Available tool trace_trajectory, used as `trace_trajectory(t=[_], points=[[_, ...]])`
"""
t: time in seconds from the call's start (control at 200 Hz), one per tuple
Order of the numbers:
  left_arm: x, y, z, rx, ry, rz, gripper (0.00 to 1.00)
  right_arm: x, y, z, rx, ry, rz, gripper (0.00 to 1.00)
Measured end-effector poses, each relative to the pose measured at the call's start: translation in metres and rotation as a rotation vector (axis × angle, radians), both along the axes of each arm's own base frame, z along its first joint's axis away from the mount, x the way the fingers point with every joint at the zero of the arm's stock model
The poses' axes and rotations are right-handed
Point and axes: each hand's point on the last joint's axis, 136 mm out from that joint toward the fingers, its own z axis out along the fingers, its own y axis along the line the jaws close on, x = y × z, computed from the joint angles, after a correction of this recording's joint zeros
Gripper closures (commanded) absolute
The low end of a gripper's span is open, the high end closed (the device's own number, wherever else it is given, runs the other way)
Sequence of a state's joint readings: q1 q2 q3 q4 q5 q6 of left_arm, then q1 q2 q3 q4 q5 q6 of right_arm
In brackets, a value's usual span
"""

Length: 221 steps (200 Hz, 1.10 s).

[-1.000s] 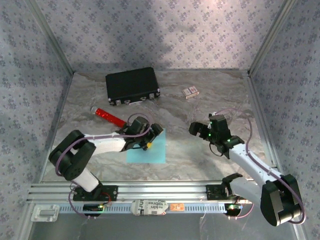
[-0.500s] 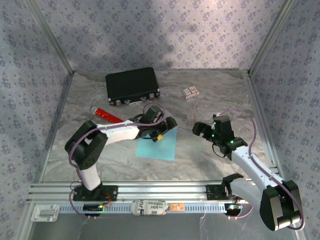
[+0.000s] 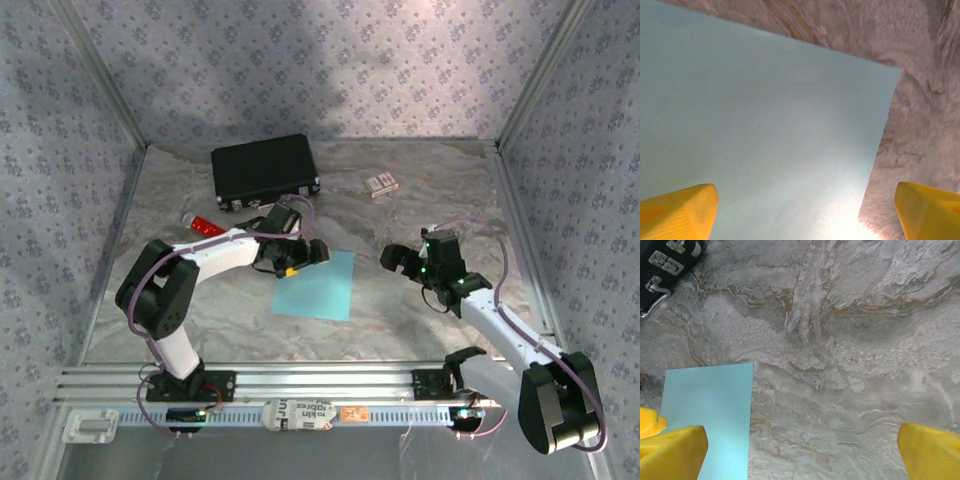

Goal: Fold a paper plane with a square sheet of paper (pick it up from the middle)
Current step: Move the square sheet of paper to the center of the table.

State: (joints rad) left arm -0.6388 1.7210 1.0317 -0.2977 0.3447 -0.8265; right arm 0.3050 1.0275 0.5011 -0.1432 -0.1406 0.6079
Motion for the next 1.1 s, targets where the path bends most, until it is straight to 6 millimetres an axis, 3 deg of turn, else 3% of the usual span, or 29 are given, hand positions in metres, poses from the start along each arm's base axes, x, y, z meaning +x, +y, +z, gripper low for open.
trace_trajectory(t=[0.325,0.74,0.894,1.104], points=[[-0.016,-0.009,-0.018,0.033,0.049,-0.031,0.09,0.003,0.014,-0.003,-0.001,0.02,0.04,0.01],[-0.016,-0.035,-0.016,0.018,0.031,0.096,0.04,0.011,0.002,0.014,-0.082,-0.007,-0.027,0.01],[-0.012,-0.032,-0.013,0.06,-0.016,0.084,0.0,0.011,0.002,0.017,-0.075,-0.012,-0.024,0.01],[0.006,-0.004,0.008,0.244,-0.175,0.045,0.0,0.013,0.0,0.018,-0.07,-0.018,-0.02,0.01]])
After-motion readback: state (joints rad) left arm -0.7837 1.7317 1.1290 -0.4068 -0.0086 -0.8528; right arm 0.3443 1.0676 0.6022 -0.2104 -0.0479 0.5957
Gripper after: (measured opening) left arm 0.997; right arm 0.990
